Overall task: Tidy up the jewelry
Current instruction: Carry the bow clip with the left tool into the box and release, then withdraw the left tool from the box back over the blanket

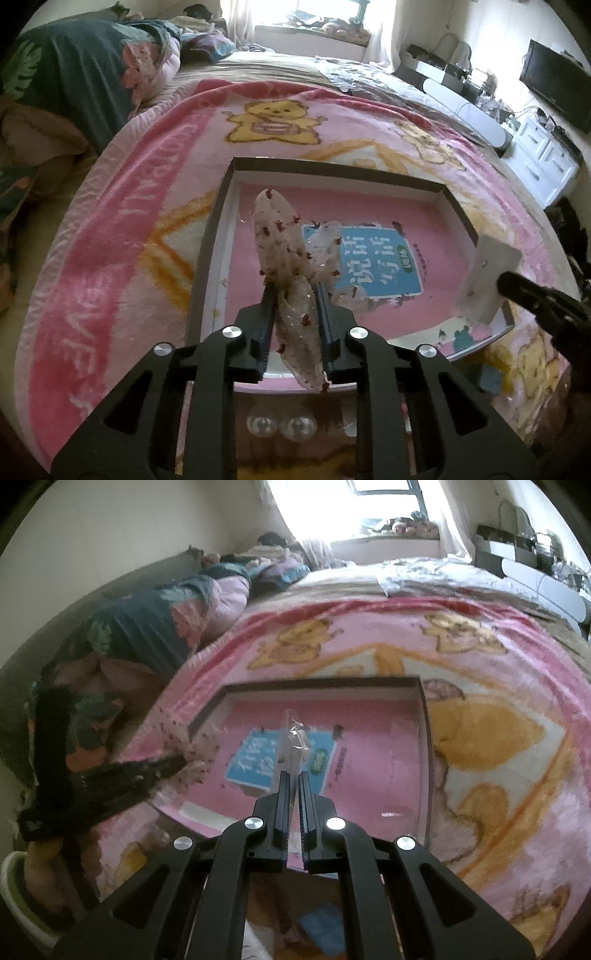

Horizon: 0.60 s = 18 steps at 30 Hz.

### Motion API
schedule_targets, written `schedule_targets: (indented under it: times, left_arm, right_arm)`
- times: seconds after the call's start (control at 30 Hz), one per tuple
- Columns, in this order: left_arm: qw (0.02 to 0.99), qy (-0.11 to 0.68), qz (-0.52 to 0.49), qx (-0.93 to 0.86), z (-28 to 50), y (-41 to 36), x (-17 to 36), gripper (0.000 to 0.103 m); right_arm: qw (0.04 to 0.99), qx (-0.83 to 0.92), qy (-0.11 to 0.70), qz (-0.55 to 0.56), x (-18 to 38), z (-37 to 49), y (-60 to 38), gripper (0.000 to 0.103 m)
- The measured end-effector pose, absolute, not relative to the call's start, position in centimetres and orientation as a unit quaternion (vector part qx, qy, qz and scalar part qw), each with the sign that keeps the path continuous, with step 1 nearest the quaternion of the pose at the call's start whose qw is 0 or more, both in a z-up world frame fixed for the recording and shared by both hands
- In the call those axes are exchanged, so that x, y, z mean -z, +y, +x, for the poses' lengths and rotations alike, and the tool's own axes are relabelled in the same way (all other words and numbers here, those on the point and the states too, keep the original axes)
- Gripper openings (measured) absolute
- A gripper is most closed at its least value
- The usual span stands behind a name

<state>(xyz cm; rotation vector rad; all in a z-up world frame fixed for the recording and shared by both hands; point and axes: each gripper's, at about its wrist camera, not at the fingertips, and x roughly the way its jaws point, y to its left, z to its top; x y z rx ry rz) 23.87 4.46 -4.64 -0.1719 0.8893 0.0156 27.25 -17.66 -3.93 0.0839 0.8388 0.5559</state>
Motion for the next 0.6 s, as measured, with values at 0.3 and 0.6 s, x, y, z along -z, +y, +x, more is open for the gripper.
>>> schedule_targets:
  times: [0.3, 0.6]
  left_arm:
    - [0.901, 0.426, -0.077, -0.015, 23.3, 4.4, 4.7, 0.037]
    - [0.911, 0.406, -0.071, -0.019, 21.5, 4.7, 3.0, 0.059]
  right_arm:
    - [0.875, -0.228, 0.425, 0.039, 5.8, 27.9, -18.9, 0.01]
    - [0.899, -0.189, 0.395, 0.014, 4.1, 26.1, -20.0, 0.065]
